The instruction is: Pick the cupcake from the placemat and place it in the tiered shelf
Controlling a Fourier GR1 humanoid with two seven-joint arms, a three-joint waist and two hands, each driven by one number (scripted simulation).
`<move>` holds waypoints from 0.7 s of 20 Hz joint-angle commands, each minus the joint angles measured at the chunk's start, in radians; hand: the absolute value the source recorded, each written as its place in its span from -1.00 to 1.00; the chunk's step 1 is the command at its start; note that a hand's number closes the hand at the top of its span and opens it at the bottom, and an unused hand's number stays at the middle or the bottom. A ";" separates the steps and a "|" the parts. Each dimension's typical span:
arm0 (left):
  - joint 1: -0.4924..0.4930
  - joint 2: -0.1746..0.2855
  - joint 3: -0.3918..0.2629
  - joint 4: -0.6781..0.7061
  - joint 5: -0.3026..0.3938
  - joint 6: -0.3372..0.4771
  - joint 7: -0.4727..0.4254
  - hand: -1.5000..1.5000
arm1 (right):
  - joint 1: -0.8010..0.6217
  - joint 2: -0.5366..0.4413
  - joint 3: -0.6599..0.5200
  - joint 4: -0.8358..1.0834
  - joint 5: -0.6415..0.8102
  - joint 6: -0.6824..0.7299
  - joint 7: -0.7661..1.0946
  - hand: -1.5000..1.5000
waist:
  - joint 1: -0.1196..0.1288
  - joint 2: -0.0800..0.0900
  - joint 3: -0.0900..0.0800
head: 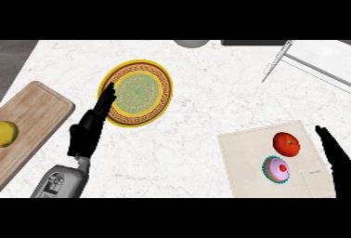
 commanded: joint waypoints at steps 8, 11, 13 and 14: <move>-0.014 -0.026 0.061 0.032 -0.047 -0.052 -0.003 0.00 | -0.005 0.114 0.000 0.156 0.107 0.043 -0.049 -1.00 | -0.002 0.001 0.000; 0.021 -0.030 0.081 0.000 -0.046 -0.067 -0.007 0.00 | -0.020 0.132 -0.027 0.113 0.095 0.111 0.001 -1.00 | 0.000 0.000 0.000; -0.048 -0.042 0.112 0.093 -0.056 -0.077 -0.040 0.00 | -0.051 0.152 -0.041 0.108 0.089 0.137 0.018 -1.00 | -0.003 0.001 0.000; -0.032 -0.062 0.097 0.072 -0.067 -0.070 -0.031 0.00 | 0.006 0.151 -0.040 0.110 0.102 0.116 -0.022 -1.00 | -0.004 0.000 0.000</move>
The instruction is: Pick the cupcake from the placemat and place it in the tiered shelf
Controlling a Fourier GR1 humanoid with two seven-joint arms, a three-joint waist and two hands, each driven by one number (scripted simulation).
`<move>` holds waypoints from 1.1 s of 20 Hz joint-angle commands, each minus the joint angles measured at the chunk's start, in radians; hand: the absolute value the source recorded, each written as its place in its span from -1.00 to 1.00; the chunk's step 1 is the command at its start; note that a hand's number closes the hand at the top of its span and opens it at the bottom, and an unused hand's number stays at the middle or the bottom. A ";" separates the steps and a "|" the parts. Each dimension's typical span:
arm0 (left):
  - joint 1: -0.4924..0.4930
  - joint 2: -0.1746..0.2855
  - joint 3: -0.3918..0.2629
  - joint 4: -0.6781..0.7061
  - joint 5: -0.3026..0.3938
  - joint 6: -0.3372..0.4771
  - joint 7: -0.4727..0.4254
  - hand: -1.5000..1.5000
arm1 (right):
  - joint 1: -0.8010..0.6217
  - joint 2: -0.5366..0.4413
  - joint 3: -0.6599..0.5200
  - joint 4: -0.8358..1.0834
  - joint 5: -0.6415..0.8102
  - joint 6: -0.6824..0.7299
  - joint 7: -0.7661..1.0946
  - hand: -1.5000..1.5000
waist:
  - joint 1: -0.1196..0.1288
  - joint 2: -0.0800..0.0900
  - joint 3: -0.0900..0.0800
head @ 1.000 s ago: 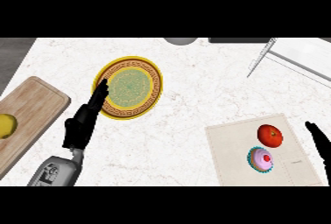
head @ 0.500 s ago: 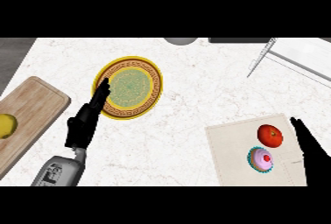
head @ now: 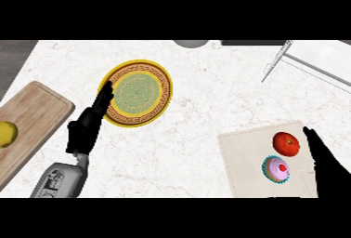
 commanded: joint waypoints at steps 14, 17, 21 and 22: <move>0.038 -0.061 0.053 -0.057 -0.068 -0.057 0.031 0.00 | 0.009 0.119 -0.029 0.137 0.127 0.042 -0.075 -1.00 | 0.001 0.000 0.000; 0.013 -0.049 0.080 -0.045 -0.067 -0.073 0.021 0.00 | 0.001 0.132 -0.053 0.240 0.122 0.010 -0.131 -1.00 | 0.001 0.000 0.000; 0.065 -0.073 0.071 -0.045 -0.094 -0.075 -0.020 0.00 | 0.043 0.142 -0.082 0.267 0.112 -0.027 -0.221 -1.00 | 0.001 0.000 0.000; 0.039 -0.076 0.087 -0.014 -0.082 -0.091 -0.019 0.00 | 0.069 0.107 -0.138 0.235 0.078 0.008 -0.234 -1.00 | -0.001 0.000 0.000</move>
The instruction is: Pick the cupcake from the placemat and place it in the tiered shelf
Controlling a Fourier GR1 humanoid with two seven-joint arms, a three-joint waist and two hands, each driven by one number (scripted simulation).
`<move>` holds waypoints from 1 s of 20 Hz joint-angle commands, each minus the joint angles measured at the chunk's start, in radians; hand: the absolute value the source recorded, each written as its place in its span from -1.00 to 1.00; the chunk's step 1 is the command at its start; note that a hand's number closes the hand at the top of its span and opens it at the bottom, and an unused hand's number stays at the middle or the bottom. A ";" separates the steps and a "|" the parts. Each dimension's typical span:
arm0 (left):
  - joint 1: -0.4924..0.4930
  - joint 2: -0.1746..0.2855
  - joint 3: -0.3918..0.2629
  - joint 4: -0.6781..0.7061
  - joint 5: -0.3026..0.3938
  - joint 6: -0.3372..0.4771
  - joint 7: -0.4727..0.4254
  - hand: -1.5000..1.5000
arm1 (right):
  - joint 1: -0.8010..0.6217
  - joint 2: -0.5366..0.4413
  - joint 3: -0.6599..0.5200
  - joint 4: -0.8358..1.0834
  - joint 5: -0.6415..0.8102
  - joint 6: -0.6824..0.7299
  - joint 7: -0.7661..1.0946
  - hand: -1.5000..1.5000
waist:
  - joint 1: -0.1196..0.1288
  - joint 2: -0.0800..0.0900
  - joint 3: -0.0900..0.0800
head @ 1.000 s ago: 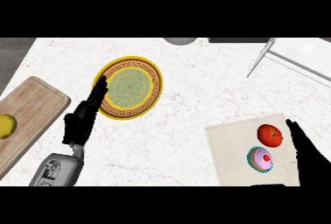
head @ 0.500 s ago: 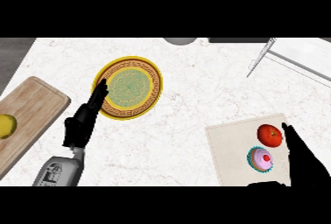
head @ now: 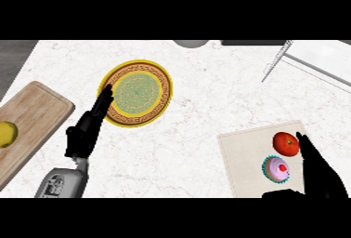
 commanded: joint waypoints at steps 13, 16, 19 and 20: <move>-0.039 -0.011 0.060 -0.008 -0.019 -0.043 0.059 0.00 | 0.075 0.050 0.053 0.077 0.072 0.008 -0.117 1.00 | -0.002 0.000 0.000; 0.028 -0.058 0.004 -0.033 -0.065 -0.011 0.016 0.00 | -0.035 0.014 0.018 0.087 0.092 0.077 -0.104 1.00 | 0.002 0.000 0.000; -0.087 -0.039 0.069 0.074 -0.038 -0.036 0.017 0.00 | 0.028 0.047 0.046 0.161 0.155 -0.062 -0.185 1.00 | -0.003 0.001 0.000; -0.057 -0.055 0.039 0.017 -0.053 -0.028 0.050 0.00 | -0.046 0.012 -0.018 0.079 0.104 0.065 -0.130 1.00 | 0.000 0.000 0.000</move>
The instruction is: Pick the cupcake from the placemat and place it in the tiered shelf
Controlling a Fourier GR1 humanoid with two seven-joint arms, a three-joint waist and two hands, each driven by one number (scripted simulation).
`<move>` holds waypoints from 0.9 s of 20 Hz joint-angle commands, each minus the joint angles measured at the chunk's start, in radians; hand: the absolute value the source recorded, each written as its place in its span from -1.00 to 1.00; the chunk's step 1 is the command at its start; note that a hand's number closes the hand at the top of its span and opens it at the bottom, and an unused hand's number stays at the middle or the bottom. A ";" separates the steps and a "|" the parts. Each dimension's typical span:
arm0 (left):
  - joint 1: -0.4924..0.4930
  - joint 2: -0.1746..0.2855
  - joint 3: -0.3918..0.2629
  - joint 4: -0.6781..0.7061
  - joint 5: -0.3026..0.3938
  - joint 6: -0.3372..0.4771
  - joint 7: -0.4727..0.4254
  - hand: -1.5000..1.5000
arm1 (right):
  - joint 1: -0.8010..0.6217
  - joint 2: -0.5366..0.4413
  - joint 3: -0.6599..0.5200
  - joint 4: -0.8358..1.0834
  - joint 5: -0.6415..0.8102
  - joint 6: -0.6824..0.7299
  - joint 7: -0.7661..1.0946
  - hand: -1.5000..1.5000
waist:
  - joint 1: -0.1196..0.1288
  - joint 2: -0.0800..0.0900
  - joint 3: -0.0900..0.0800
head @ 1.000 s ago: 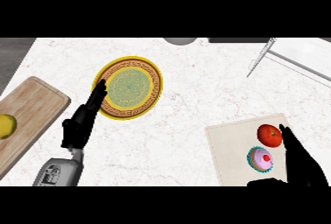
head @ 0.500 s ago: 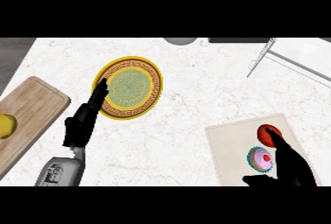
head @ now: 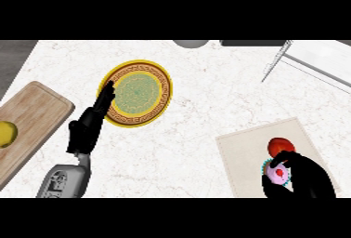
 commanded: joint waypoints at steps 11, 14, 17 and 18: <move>-0.038 -0.007 -0.015 0.033 -0.005 -0.042 -0.018 0.00 | -0.676 0.203 -0.049 0.471 0.083 -0.134 0.458 1.00 | 0.067 0.020 0.003; -0.047 -0.036 -0.025 0.040 -0.024 -0.007 -0.005 0.00 | -0.770 0.204 -0.073 0.552 0.071 -0.315 0.422 1.00 | 0.053 0.017 0.004; 0.024 -0.019 -0.023 0.005 -0.008 -0.029 -0.031 0.00 | -0.773 0.204 -0.075 0.489 0.076 -0.460 0.366 1.00 | 0.043 0.008 0.004; -0.011 -0.039 -0.038 -0.016 -0.032 0.002 0.008 0.00 | -0.854 0.205 -0.070 0.502 0.087 -0.458 0.447 1.00 | 0.046 0.006 0.004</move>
